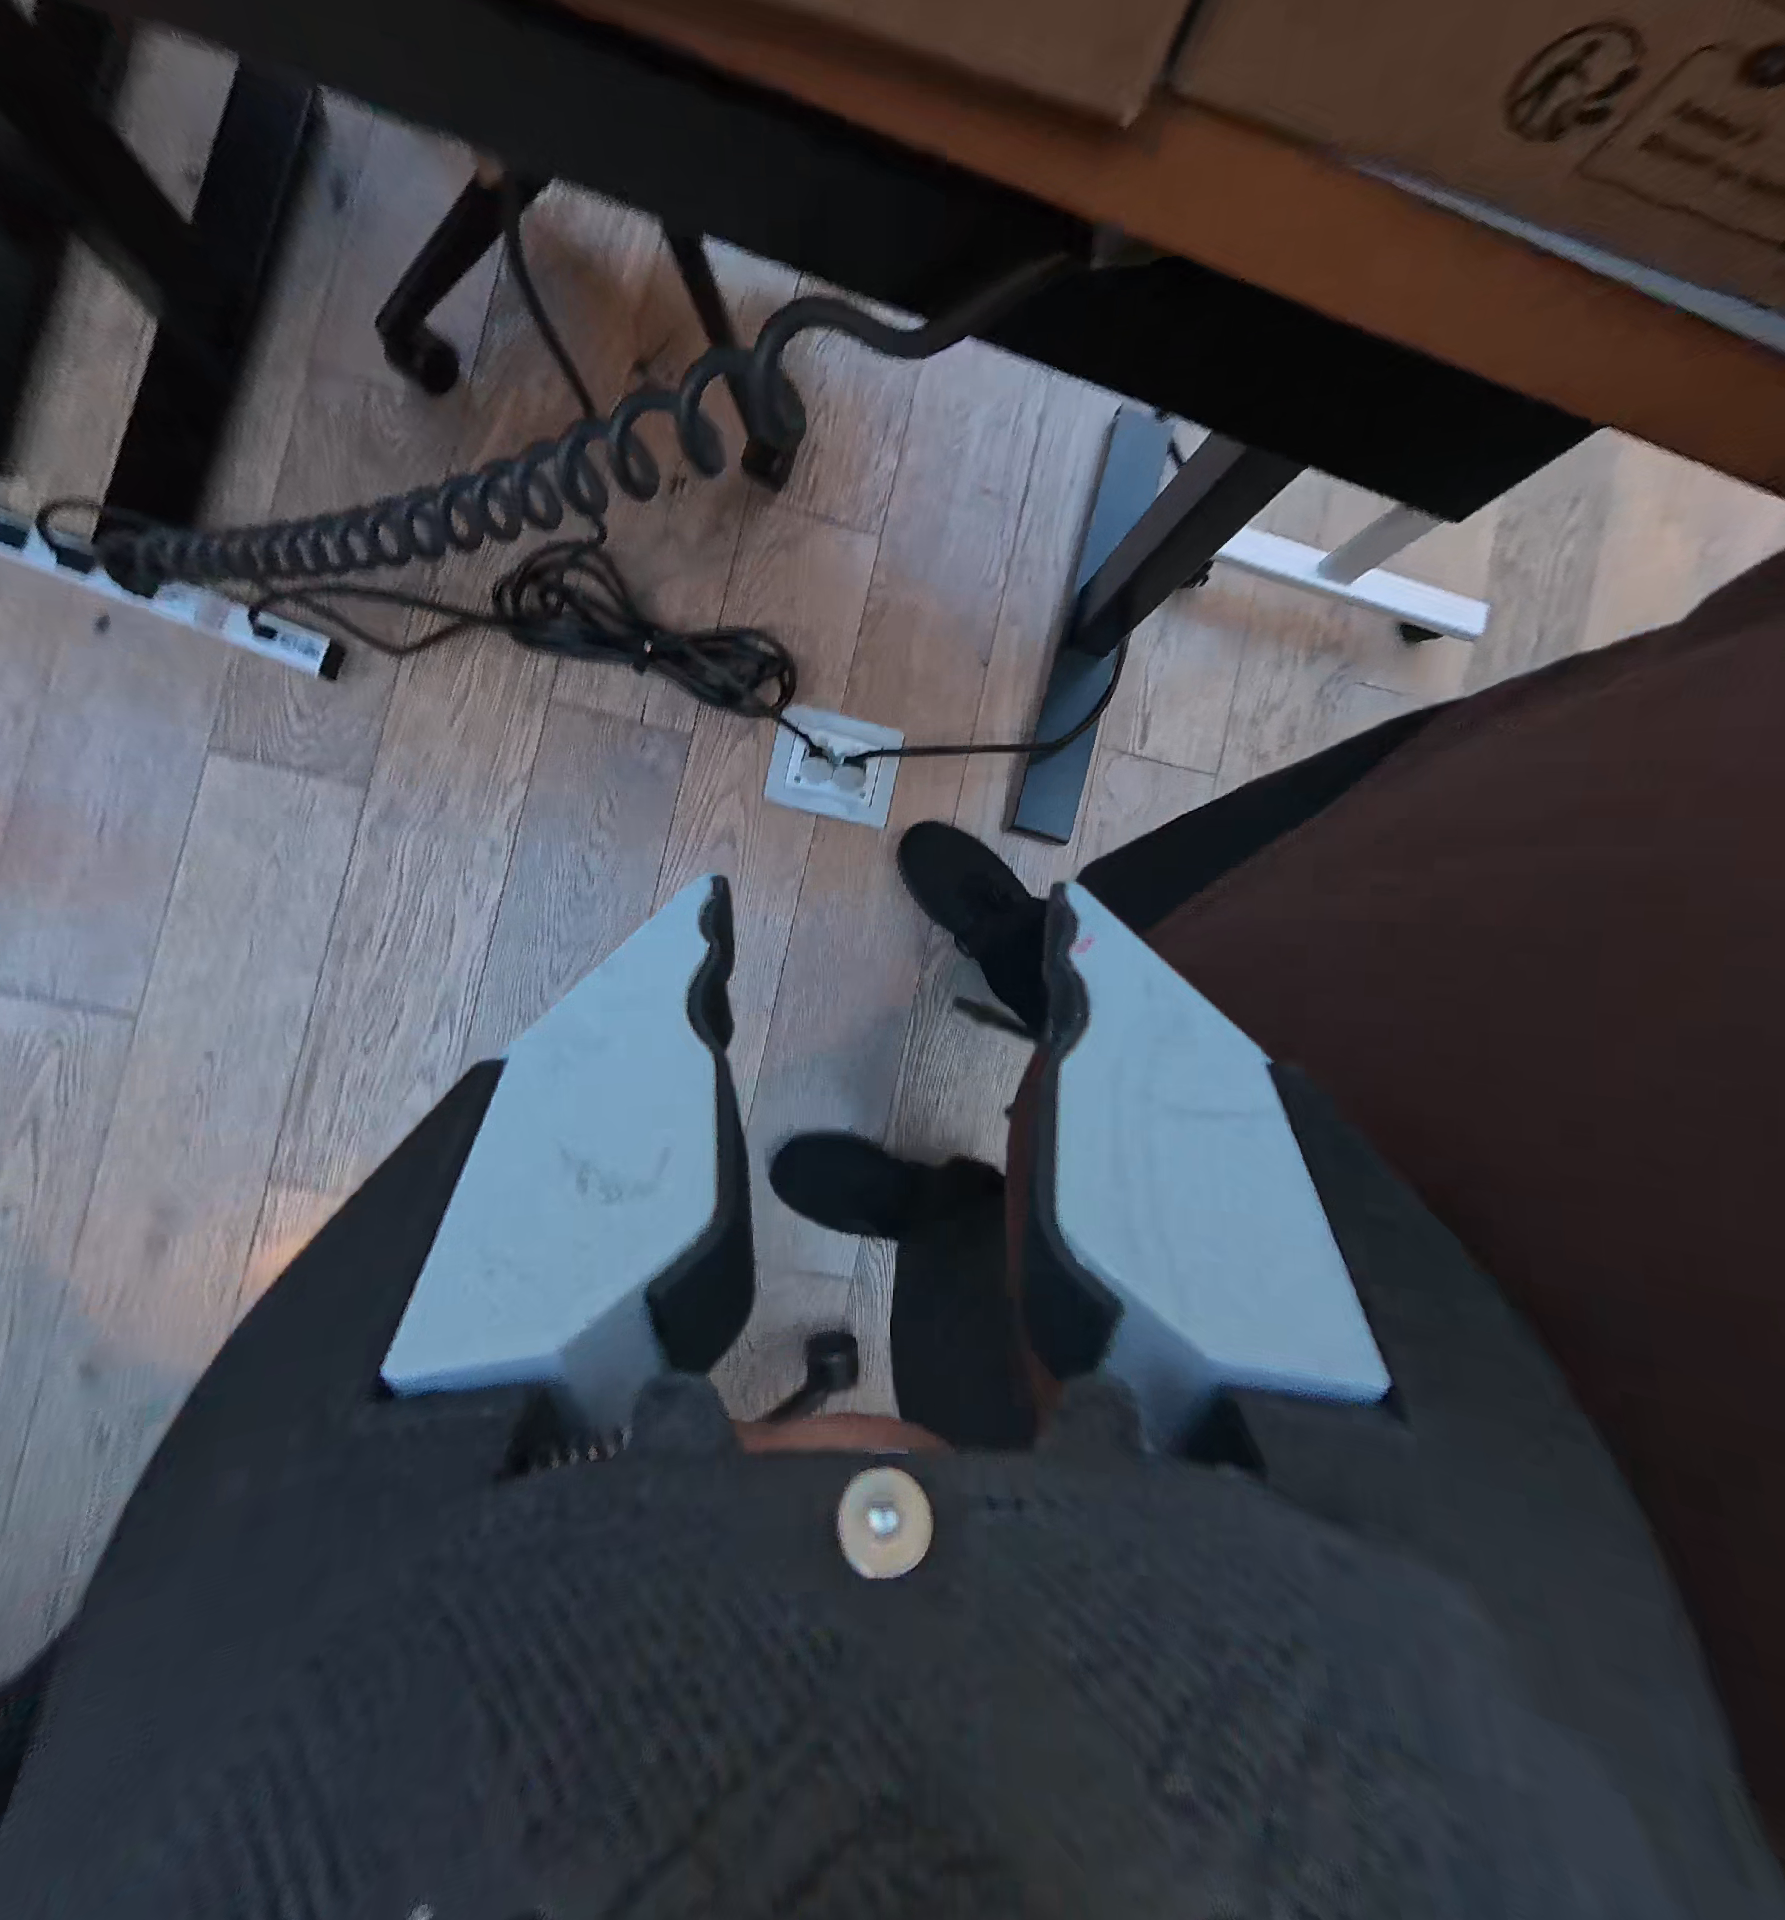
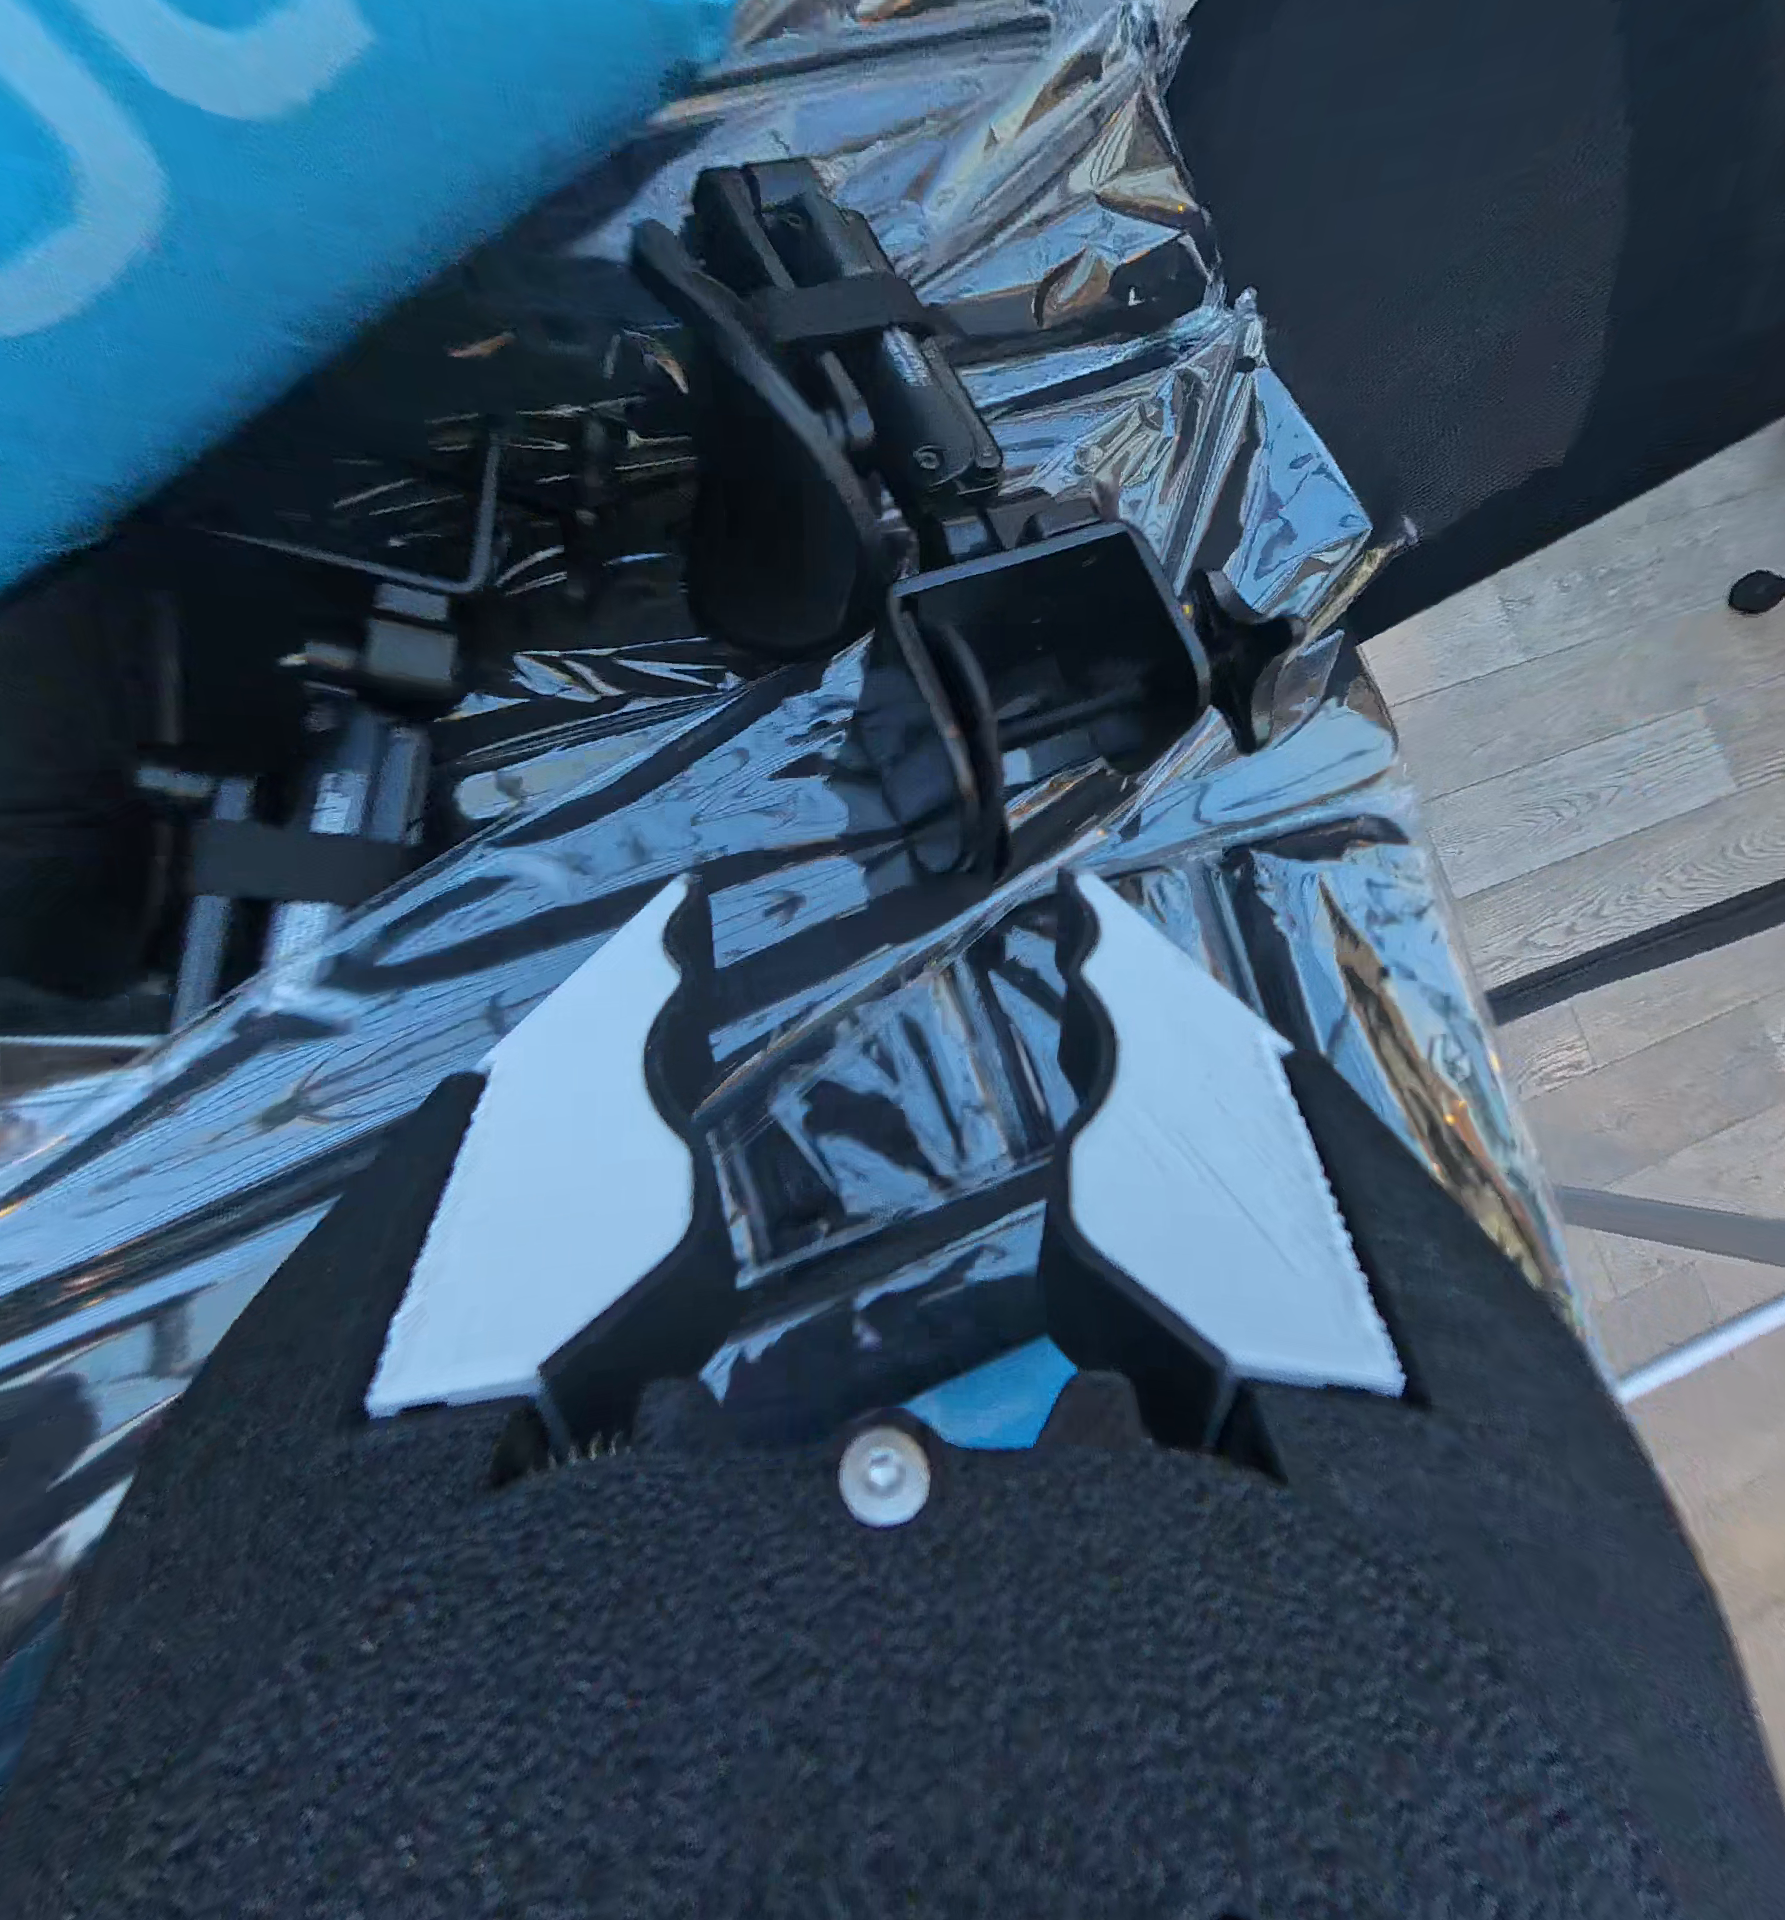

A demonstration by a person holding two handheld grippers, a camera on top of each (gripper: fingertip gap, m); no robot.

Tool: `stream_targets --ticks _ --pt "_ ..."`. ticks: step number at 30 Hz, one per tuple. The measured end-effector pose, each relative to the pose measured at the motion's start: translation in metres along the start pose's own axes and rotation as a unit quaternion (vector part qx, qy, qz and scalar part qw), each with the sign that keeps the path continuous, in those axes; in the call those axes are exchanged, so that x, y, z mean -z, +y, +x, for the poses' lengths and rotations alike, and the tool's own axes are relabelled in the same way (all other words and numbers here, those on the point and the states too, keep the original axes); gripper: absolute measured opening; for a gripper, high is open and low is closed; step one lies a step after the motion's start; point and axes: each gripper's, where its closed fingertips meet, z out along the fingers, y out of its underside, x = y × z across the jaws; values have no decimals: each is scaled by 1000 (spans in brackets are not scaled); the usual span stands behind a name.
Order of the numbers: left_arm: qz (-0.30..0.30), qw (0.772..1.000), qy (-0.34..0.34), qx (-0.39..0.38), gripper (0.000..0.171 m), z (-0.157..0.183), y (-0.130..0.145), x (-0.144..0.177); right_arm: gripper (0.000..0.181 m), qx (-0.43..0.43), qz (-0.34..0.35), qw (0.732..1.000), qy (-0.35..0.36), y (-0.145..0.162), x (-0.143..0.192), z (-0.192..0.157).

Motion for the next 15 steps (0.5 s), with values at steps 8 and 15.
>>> stream_targets --ticks 8,15 --pt "-52 995 -34 74 55 -3 2 -10 34 104 -81 991 -23 12 -89 19" --pt "-78 995 -27 62 53 3 -9 -23 24 110 -91 988 -66 18 -73 22"
